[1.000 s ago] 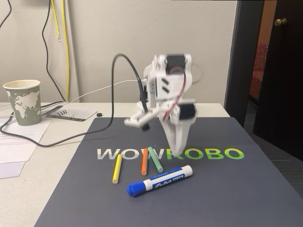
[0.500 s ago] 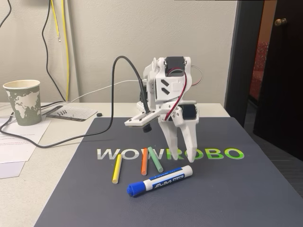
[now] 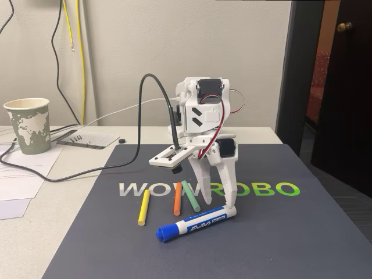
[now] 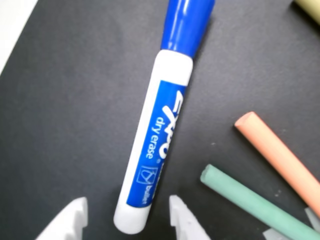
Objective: Pick up the blue marker.
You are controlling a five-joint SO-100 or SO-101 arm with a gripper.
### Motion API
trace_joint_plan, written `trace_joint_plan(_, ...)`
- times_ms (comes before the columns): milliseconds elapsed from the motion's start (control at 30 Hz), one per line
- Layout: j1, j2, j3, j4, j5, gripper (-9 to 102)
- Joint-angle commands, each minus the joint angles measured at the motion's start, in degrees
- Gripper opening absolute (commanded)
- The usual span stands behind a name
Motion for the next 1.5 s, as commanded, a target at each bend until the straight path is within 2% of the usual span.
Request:
trace_joint_plan(0,-0.79,0.62,-0.18,0.35,-0.44,21)
trace_joint_plan(333,-2.02,-0.44,-0.26,1.67,-3.34,22)
trace_joint_plan(533,-1.58,-0.26,-0.26,3.34,0.0,29)
trace_joint_plan(767,-1.67,-0.18,-0.26,2.99,0.53,30)
trace_joint_plan(900,-1.41,-0.53,-0.26,0.97,-1.93,26)
trace_joint_plan(1067,-1.14,-0.44,-0.35,-0.44,-2.99,15)
trace_joint_plan(1467,-1.32,-0.53,-0.35,0.09,-3.52,9)
